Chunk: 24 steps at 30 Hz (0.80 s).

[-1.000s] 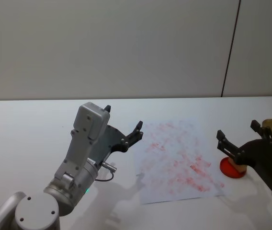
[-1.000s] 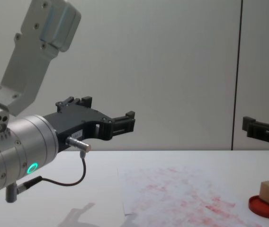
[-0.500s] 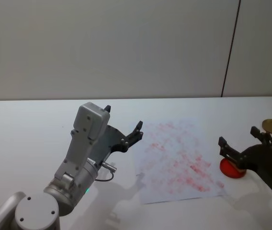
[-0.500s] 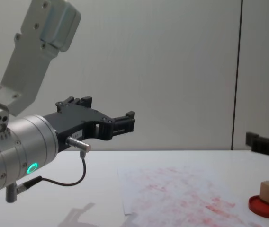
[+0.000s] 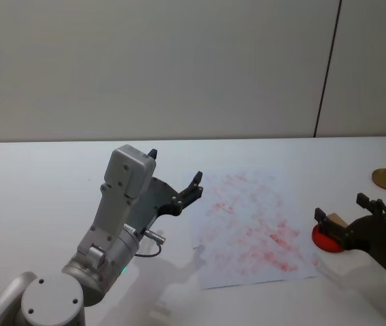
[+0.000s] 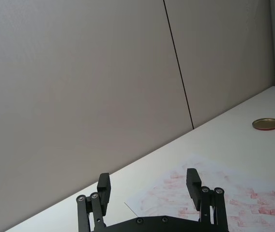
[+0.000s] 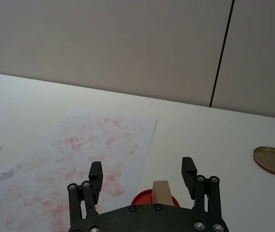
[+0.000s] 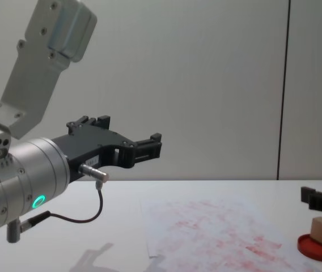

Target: Use the one hand to pick up the stamp and affix it onto the A4 paper.

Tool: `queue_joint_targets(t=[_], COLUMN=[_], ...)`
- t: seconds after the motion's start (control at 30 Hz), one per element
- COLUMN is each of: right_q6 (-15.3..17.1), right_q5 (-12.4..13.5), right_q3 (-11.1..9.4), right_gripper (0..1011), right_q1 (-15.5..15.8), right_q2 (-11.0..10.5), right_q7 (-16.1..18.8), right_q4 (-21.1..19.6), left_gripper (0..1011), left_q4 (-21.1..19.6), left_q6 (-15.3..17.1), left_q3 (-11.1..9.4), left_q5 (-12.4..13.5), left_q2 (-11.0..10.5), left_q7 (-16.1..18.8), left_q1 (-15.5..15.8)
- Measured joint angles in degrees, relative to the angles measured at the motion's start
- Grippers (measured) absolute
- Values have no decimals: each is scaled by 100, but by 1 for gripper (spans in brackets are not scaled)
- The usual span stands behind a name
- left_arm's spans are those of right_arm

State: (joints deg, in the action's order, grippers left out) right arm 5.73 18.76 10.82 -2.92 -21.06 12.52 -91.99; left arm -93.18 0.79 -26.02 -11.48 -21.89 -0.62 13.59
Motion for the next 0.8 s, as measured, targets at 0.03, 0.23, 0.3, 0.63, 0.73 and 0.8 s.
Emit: queue_joint_targets(t=[0.03, 0.23, 0.3, 0.63, 0.73, 0.8], right_q6=[7, 83, 117, 239, 267, 287], right_q5=[-2, -31, -44, -90, -94, -95], right_q3=[-2, -9, -11, -20, -22, -23], right_gripper=[1001, 1001, 1001, 1001, 1001, 1001], right_q1=[-13, -78, -96, -172, -195, -209], right_q2=[-1, -10, -12, -13, -9, -5], right_q7=[18, 137, 169, 223, 225, 226], right_q4=[29, 183, 224, 409, 462, 496], left_gripper=[993, 993, 993, 993, 993, 993], left_q4=[0, 0, 0, 0, 0, 0], left_q6=[0, 0, 0, 0, 0, 0], left_q3=[0, 0, 0, 0, 0, 0], left_q5=[0, 0, 0, 0, 0, 0], left_q2=[0, 0, 0, 0, 0, 0], left_q7=[0, 0, 0, 0, 0, 0], left_q1=[0, 0, 0, 0, 0, 0])
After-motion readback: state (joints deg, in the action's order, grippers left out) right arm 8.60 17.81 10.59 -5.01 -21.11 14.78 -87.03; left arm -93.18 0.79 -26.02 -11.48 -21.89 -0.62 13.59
